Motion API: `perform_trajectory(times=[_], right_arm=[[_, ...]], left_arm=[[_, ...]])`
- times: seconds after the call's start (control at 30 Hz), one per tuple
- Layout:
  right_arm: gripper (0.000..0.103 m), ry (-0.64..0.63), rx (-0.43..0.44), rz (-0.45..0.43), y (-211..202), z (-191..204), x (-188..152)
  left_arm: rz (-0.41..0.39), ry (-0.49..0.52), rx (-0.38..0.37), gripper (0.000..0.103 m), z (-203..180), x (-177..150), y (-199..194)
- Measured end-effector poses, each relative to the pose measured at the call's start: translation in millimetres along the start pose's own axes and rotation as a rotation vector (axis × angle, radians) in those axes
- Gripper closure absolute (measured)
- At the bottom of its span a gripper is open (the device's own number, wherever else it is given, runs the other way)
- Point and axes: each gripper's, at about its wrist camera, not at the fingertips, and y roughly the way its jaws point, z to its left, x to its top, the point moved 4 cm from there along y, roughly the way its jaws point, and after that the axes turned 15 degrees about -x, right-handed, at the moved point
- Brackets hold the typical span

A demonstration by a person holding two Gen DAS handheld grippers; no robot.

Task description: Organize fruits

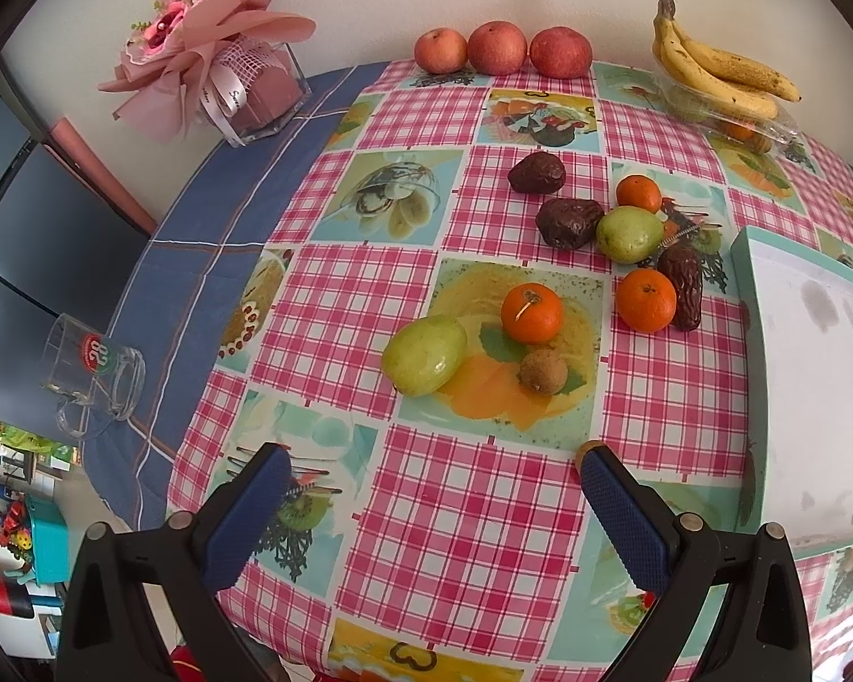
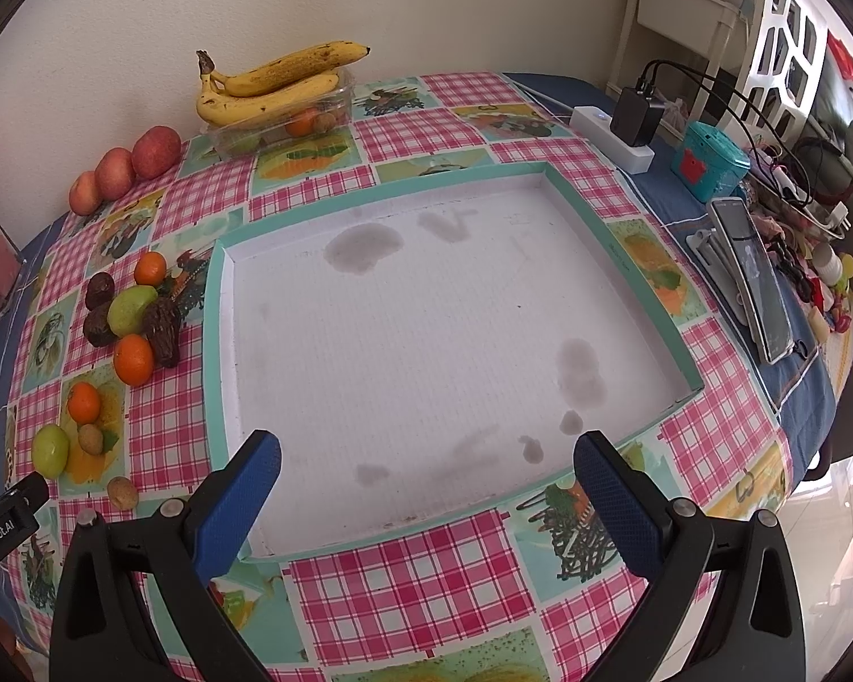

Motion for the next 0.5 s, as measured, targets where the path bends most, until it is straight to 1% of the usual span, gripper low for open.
perform_trajectory(times=[0.37, 0.43, 0.5], right_arm=[[0.0, -0.011, 0.0, -0.003, -1.1, 3.2, 0.4], [0.0, -0.023, 0.006, -0.014, -2.9, 7.3, 1.9], [0.0, -0.042, 0.024, -0.045, -7.6, 14.3, 6.7]], left_arm=[[-0.011, -0.012, -0.006, 0.0, 0.6, 4.3, -3.2], [-0.028, -0.034, -0.01, 0.0, 4.4, 7.4, -4.8], [-0.064, -0.075, -0.007, 0.0, 13.5, 13.2, -7.9]])
